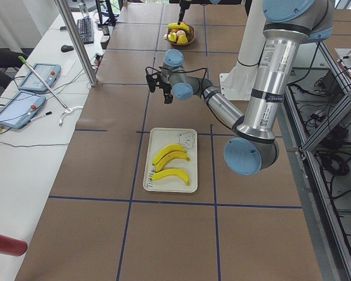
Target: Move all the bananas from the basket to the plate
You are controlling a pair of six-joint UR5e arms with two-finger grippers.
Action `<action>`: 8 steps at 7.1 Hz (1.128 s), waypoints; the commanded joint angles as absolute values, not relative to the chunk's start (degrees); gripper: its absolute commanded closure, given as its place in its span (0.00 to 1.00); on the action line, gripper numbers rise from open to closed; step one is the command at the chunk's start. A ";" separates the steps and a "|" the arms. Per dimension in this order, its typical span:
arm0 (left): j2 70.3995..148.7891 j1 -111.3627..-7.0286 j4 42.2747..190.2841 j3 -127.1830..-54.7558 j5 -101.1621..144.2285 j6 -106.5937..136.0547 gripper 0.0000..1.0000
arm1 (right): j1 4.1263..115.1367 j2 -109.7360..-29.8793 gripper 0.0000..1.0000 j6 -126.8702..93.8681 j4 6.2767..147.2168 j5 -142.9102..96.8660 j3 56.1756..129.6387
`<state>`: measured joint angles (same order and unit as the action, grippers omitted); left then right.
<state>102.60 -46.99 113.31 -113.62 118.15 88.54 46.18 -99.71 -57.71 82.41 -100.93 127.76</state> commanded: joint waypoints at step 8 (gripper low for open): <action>106.08 -43.07 113.91 -114.70 117.60 94.57 0.00 | 46.41 -100.46 0.01 -56.25 85.43 -97.03 114.44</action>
